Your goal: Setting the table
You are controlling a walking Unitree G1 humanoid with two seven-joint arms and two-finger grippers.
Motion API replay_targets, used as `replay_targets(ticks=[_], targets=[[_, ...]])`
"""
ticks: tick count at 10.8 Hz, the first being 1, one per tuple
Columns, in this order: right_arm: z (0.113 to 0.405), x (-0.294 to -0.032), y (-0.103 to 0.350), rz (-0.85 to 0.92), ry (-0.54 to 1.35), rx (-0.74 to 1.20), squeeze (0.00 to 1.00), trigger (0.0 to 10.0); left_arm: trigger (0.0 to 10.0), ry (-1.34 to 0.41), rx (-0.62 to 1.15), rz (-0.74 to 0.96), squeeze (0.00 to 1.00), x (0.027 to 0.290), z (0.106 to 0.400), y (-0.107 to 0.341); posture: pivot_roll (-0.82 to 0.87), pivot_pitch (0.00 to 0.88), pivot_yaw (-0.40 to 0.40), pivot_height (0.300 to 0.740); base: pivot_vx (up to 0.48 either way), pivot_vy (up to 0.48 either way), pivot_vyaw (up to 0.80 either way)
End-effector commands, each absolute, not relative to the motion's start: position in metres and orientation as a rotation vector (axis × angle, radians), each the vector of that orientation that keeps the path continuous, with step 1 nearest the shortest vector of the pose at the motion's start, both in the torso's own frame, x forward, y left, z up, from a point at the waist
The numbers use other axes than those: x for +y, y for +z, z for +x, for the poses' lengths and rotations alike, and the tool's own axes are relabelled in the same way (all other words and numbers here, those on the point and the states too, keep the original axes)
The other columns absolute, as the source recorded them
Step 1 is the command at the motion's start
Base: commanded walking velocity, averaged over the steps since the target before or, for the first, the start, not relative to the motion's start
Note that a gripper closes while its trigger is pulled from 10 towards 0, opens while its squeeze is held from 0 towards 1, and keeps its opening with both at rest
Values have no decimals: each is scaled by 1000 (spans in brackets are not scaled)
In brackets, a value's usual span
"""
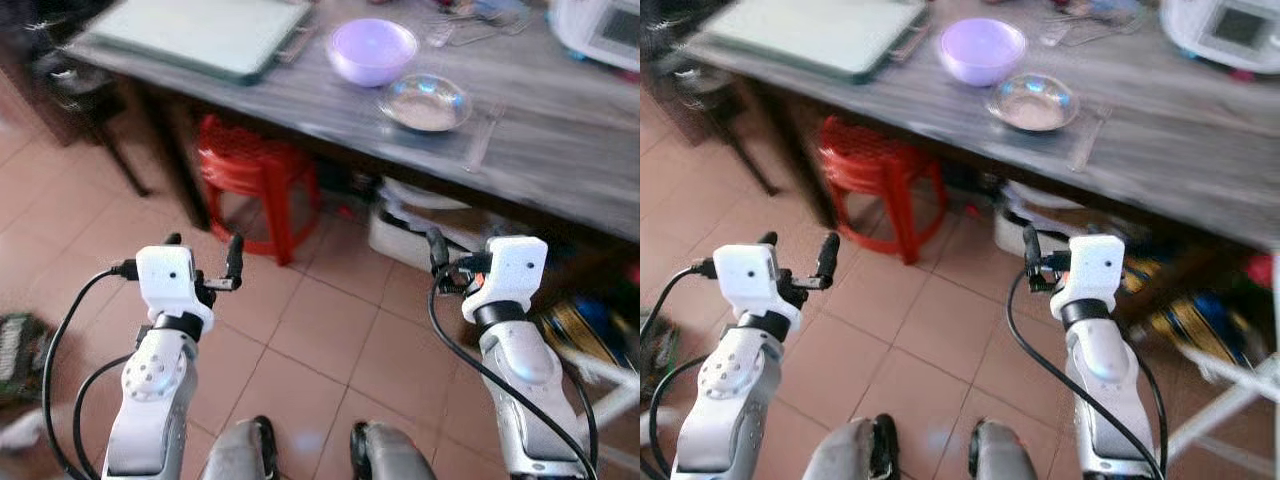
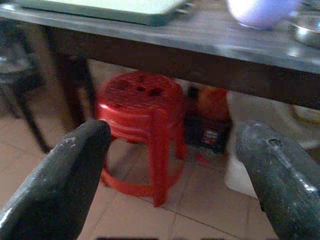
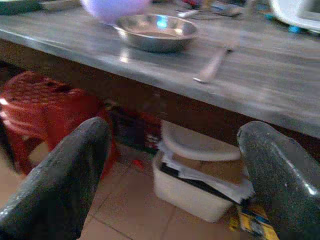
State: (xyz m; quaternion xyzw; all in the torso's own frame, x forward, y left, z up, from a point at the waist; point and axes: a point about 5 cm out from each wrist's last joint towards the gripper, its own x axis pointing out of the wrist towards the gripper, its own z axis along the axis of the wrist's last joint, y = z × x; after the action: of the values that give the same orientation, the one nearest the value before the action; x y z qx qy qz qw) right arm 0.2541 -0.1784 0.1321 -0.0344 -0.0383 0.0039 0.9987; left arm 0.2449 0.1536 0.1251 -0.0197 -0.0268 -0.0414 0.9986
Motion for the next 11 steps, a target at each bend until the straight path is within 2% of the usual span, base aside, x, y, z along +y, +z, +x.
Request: replay_targets(ticks=[1, 4, 7, 11], targets=[[252, -182, 129, -67, -4, -70, 0, 10000, 10000, -88, -46, -52, 0, 152, 245, 123, -12, 166, -3, 740, 0, 0, 0], [266, -179, 128, -66, 12, -90, 0, 10000, 10000, -91, -59, -85, 0, 142, 256, 120, -18, 88, -14, 740, 0, 0, 0], [279, -171, 123, -66, 36, -108, 0, 10000, 10000, -130, -53, -99, 0, 130, 266, 109, -17, 0, -13, 740, 0, -280, 0], [296, -173, 132, -95, 15, -172, 0, 10000, 10000, -147, -121, -77, 0, 129, 286, 119, -28, 0, 4, 740, 0, -329, 0]])
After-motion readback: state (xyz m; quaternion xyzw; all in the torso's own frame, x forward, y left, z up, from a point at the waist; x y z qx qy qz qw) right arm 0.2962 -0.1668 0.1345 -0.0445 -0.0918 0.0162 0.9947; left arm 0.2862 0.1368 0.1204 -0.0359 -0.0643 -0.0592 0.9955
